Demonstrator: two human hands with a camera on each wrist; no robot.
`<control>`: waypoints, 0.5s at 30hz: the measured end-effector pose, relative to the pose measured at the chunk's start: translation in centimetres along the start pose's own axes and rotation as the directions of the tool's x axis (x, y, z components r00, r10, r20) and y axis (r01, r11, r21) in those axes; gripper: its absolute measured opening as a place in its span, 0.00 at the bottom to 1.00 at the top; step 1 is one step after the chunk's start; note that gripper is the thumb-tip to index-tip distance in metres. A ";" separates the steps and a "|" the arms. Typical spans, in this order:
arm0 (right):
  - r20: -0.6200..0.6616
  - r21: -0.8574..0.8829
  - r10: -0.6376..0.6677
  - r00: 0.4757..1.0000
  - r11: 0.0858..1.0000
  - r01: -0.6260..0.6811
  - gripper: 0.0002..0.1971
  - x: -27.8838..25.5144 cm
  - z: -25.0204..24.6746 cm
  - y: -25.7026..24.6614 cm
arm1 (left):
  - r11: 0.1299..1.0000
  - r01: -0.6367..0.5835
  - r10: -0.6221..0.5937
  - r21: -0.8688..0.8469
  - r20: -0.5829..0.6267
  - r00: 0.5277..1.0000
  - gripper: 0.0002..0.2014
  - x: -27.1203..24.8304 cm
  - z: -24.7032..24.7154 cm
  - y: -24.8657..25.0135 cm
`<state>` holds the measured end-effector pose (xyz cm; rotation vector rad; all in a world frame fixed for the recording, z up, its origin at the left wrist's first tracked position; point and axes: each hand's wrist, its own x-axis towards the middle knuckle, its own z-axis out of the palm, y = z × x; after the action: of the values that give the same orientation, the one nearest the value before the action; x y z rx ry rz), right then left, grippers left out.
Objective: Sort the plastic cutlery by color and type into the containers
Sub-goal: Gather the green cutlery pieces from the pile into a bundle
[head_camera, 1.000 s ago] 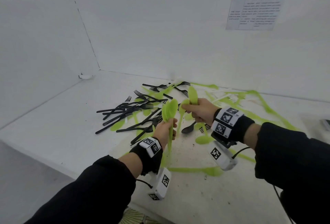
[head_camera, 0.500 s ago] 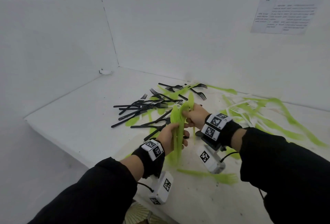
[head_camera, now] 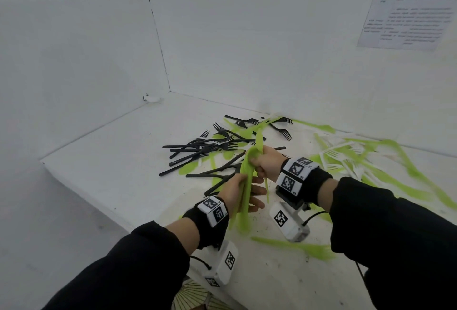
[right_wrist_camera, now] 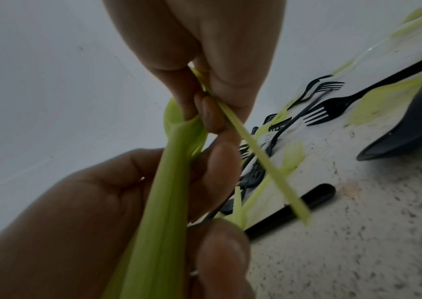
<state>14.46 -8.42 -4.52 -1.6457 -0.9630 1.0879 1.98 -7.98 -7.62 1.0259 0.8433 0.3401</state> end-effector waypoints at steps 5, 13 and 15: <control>-0.050 0.057 0.105 0.993 0.993 -0.102 0.15 0.6 0.1 -0.8 | 0.995 -0.024 0.021 -0.100 -0.032 0.999 0.25 0.3 -0.2 0.1; 0.014 0.001 0.130 0.991 0.991 -0.130 0.17 0.4 -0.7 -1.6 | 0.997 0.000 0.001 -0.082 0.002 1.000 0.22 0.3 -0.9 0.4; 0.026 -0.023 0.075 0.997 0.997 -0.074 0.15 0.3 -0.2 -1.1 | 0.997 0.016 -0.014 -0.073 0.022 1.000 0.26 0.4 -0.7 0.6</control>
<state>14.58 -7.91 -3.50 -1.7005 -0.9403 1.1553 1.76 -7.02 -7.44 0.9529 0.8131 0.3445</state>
